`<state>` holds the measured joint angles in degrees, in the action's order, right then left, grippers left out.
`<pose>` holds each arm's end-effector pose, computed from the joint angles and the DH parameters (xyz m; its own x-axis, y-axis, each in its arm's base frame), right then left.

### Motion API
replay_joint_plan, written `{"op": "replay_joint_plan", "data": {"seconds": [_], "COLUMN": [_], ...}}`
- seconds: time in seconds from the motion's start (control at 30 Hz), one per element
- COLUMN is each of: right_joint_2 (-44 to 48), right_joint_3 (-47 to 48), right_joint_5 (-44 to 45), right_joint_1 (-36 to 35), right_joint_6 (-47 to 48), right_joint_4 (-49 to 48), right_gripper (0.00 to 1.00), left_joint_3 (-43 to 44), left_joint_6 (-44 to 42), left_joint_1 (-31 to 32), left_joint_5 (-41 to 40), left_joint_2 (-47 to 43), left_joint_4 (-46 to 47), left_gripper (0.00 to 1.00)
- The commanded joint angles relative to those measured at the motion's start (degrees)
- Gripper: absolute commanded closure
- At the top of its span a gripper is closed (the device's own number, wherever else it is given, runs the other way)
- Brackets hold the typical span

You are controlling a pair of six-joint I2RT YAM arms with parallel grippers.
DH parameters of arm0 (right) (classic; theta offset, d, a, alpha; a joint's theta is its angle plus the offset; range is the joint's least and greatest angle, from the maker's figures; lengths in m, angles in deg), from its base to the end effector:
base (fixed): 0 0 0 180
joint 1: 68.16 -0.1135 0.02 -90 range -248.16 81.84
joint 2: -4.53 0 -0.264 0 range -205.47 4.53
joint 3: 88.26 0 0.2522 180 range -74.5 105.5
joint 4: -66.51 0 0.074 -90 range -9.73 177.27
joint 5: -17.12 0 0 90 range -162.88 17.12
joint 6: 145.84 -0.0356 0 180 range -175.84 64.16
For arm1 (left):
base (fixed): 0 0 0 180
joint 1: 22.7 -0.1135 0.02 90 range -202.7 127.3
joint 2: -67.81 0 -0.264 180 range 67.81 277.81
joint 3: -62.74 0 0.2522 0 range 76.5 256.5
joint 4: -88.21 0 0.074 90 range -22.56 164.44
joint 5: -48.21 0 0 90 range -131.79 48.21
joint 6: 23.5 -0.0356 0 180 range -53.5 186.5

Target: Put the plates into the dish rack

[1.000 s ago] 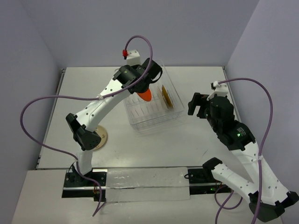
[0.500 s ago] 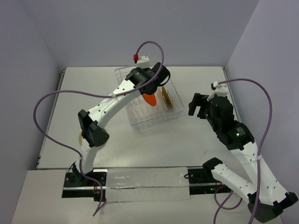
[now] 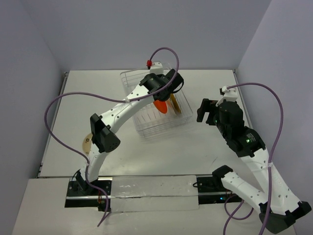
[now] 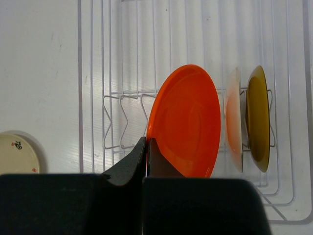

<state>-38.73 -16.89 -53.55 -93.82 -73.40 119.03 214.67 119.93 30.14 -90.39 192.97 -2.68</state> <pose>0.1387 0.0535 0.3688 -0.3965 0.1254 -0.9094 -0.0182 0.9894 0.1443 0.2869 -0.3343 0.3552 -0.5882 -0.1032 -0.8021 -0.2403 0.9693 0.0515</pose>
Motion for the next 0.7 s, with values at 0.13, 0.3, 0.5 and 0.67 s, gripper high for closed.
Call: {"op": "replay_joint_plan", "data": {"seconds": [0.13, 0.3, 0.5, 0.67], "right_joint_2": [0.0, -0.3, -0.5, -0.6], "right_joint_3": [-0.7, -0.9, -1.4, -1.5], "right_joint_5": [-0.2, -0.4, -0.6, -0.6], "right_joint_1": [0.5, 0.5, 0.6, 0.7], "right_joint_6": [0.8, 0.9, 0.9, 1.0], "right_joint_4": [-0.4, -0.5, -0.8, -1.0], "right_gripper": [0.07, 0.06, 0.07, 0.06], "left_joint_3": [2.4, 3.6, 3.8, 2.5], "left_joint_6": [-0.5, -0.6, -1.1, -4.6], "left_joint_1": [0.3, 0.2, 0.2, 0.4], "left_joint_5": [-1.6, -1.4, -0.7, 2.4], "left_joint_2": [1.9, 3.2, 4.0, 1.4], "left_joint_4": [-1.3, -1.2, 0.7, 6.7], "left_gripper": [1.00, 1.00, 1.00, 0.97]}}
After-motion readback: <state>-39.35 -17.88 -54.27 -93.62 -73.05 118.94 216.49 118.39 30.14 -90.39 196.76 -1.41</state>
